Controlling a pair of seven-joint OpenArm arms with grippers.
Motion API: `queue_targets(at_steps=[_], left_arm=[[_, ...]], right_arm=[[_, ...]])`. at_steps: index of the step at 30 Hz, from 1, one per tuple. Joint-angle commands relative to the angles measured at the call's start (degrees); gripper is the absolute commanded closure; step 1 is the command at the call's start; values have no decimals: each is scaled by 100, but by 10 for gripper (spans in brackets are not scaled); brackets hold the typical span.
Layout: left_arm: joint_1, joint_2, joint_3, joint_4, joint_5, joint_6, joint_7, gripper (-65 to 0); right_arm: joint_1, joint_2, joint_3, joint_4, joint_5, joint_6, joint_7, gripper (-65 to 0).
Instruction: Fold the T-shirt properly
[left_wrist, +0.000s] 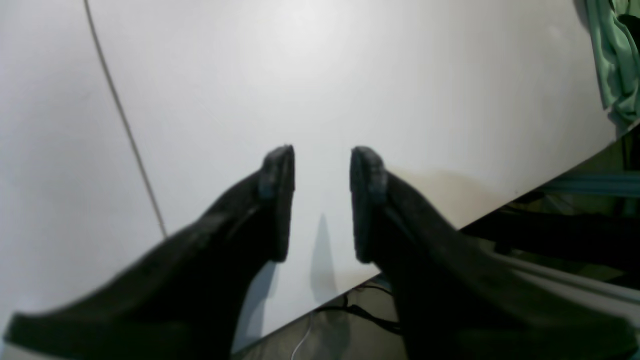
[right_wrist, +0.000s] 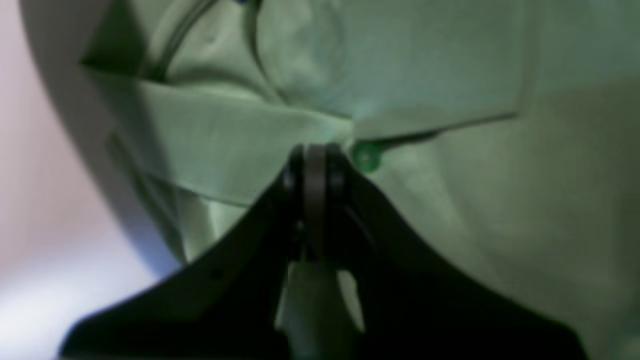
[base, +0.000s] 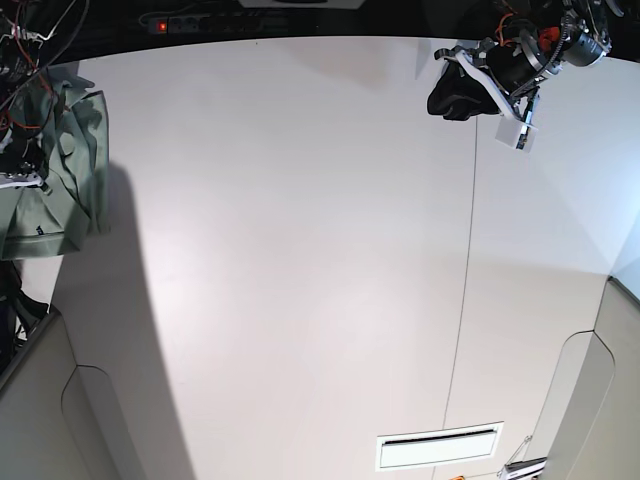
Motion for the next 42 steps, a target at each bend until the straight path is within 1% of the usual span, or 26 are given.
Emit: queue_targets(at_steps=[1,3,5,9,10,12,14,16,19,21,23,26,29,30,33,37,40,42], left_arm=[[20,-37,-17,103,-96,-42,-83,-204],[17,-37,-17,103,-101,-42,-83,-204],[17,-37,-17,103,-155,-74,-83,-204],[20,-37,-17,103,-365,-129,-52,-203],[20,-37,-17,105,-367,-131,-35,-190],[22,-37,-17,107,-367,-162,52,-131],[24,-37,-17,107,-463,-242,323,-63],[55,-37,-20,109,-675,-242,675,-17],[109,-37,-72,111,-988,-242,1154,0],[225,-96,-227,149,-1200,-242,1340,0],[433,-236,-481,247,-1377,-242,1386,0],[850,-396,-984,476,-1504,-242,1384,0],[1266,-503,-1440,568,-1554,-242,1386,0],[1421,-551,-1512,566,-1526,-242,1405,0],[1996,-798,-1521,538,-1403,-242,1510,0],[2680,-1167,-1401,398,-1388,-242,1506,0],[2997,-1558,-1086,164,-1386,-242,1506,0],[3147,-1875,-710,-94,-1381,-242,1504,0]], right_arm=[[157,149,39,369,94,35,131,0],[243,149,39,883,94,55,125,0],[269,146,39,1384,94,179,98,0],[190,146,39,2310,74,378,-170,0],[142,149,39,2505,74,448,-227,0],[-48,146,39,2874,79,546,-258,0],[-348,149,39,3224,81,616,-299,0],[-739,149,39,3571,181,758,-420,0],[-1386,149,39,4019,437,1143,-695,0],[-1821,151,39,4249,485,1338,-922,0],[-2229,168,39,4406,485,1554,-1211,0],[-2793,332,39,4437,581,1823,-1659,0],[-3318,520,39,4437,920,1954,-2026,0],[-3484,560,39,4437,1034,2076,-2109,0],[-3985,575,37,4430,1438,2457,-2310,0],[-4664,577,35,4360,1978,2721,-2422,0],[-5215,581,33,4249,2155,2752,-2426,0],[-5539,588,20,4146,2157,2752,-2446,0]])
